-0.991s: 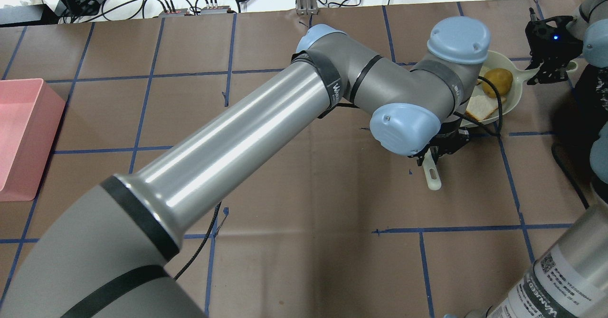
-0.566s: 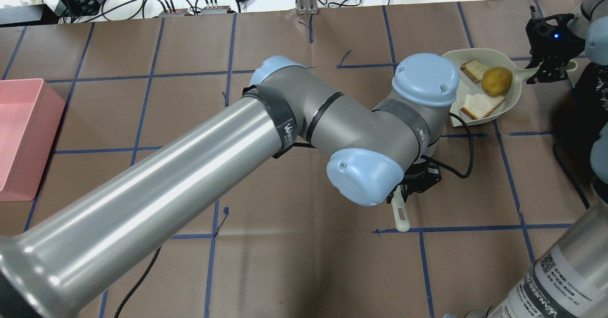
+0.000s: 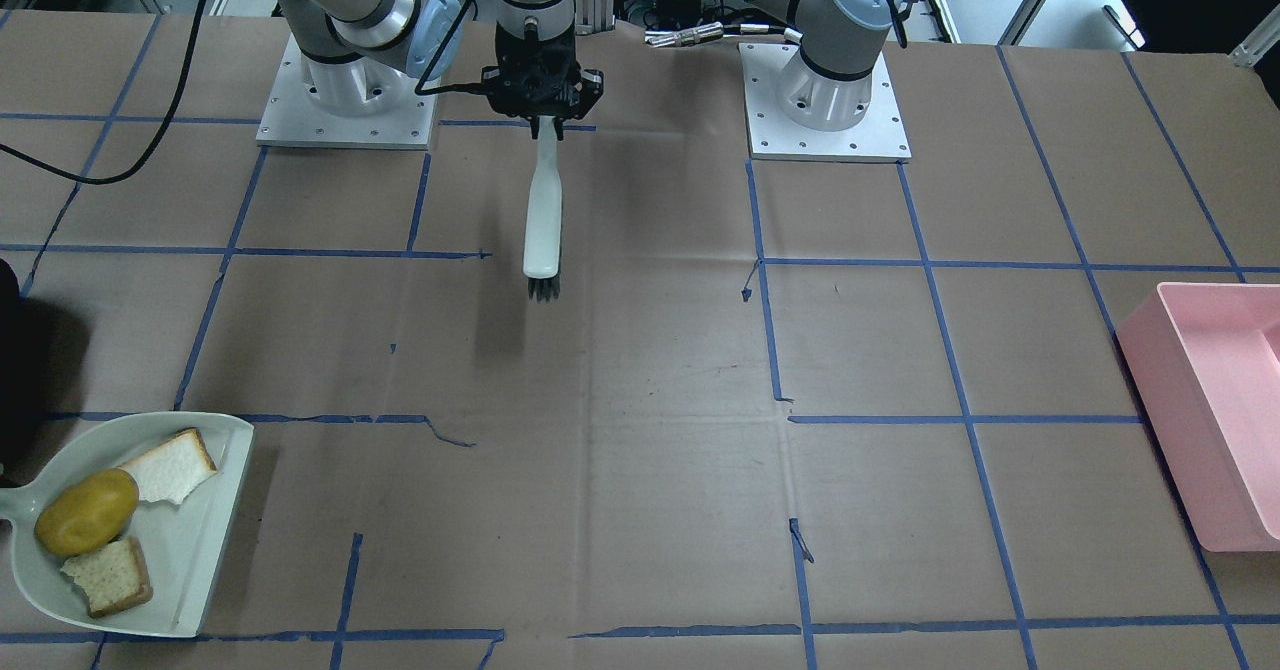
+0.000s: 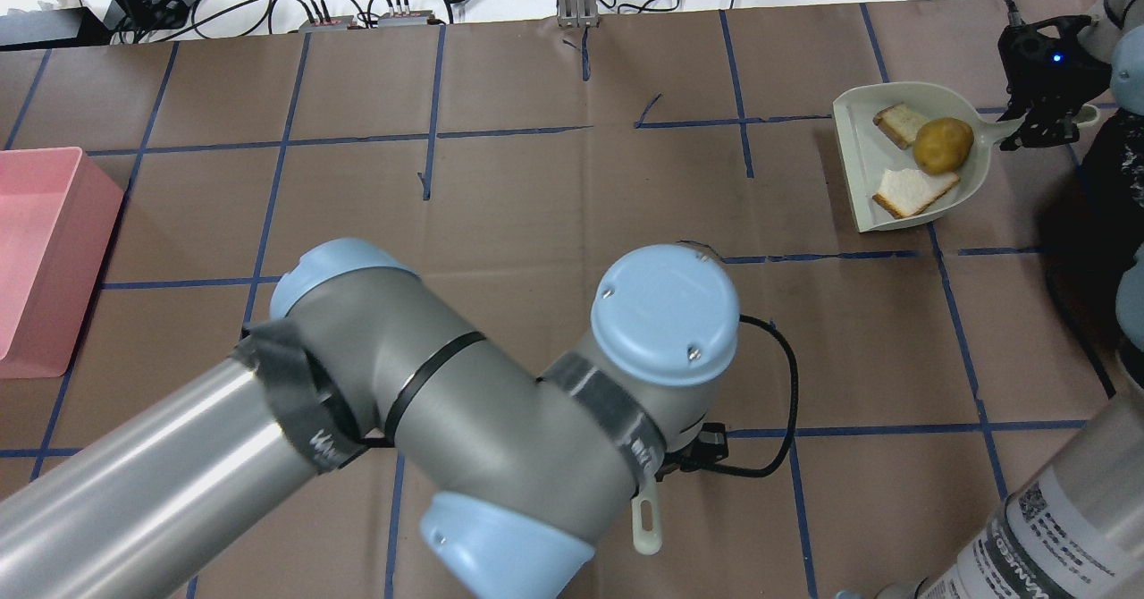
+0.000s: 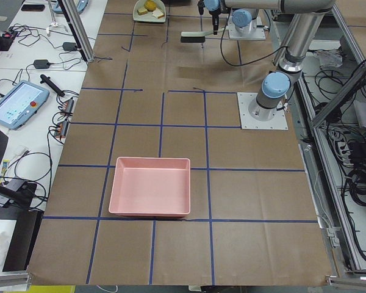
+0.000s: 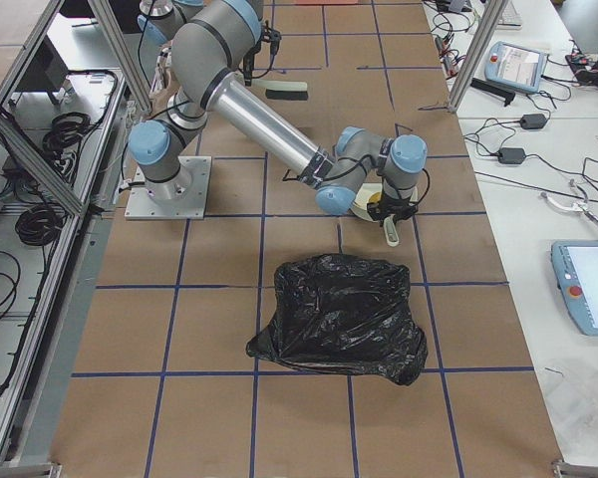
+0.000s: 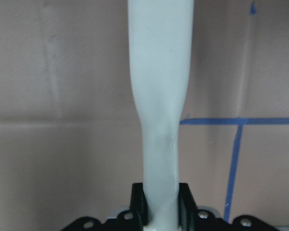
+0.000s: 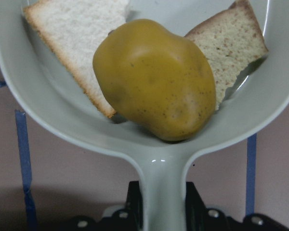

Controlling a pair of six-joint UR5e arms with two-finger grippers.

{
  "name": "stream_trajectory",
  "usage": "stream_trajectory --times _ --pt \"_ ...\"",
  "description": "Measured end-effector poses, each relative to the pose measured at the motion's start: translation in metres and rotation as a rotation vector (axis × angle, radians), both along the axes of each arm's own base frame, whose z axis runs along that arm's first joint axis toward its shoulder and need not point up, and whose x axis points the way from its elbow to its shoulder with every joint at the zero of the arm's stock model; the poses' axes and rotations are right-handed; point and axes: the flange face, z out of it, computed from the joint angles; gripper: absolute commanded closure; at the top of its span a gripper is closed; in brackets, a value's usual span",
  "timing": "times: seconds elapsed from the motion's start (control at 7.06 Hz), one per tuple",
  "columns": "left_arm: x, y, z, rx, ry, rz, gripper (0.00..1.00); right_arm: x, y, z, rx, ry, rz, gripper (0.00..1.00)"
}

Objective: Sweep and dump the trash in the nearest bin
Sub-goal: 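Pull the brush back with the left gripper while the right lifts the dustpan, then carry the loaded dustpan with the right gripper over the black trash bag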

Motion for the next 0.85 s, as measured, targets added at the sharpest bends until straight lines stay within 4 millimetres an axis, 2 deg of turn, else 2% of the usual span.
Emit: stream_trajectory --times 0.14,0.42,0.85 --pt "0.018 0.014 -0.012 -0.055 -0.001 -0.005 1.0 0.002 0.003 0.011 -0.012 0.004 -0.013 1.0" --pt "0.038 0.028 -0.047 -0.114 -0.015 -0.006 1.0 0.01 0.015 0.04 -0.009 -0.007 -0.035 1.0" --pt "0.043 0.037 -0.089 -0.079 -0.043 -0.009 1.0 0.026 0.049 0.097 0.031 -0.025 -0.052 1.0"
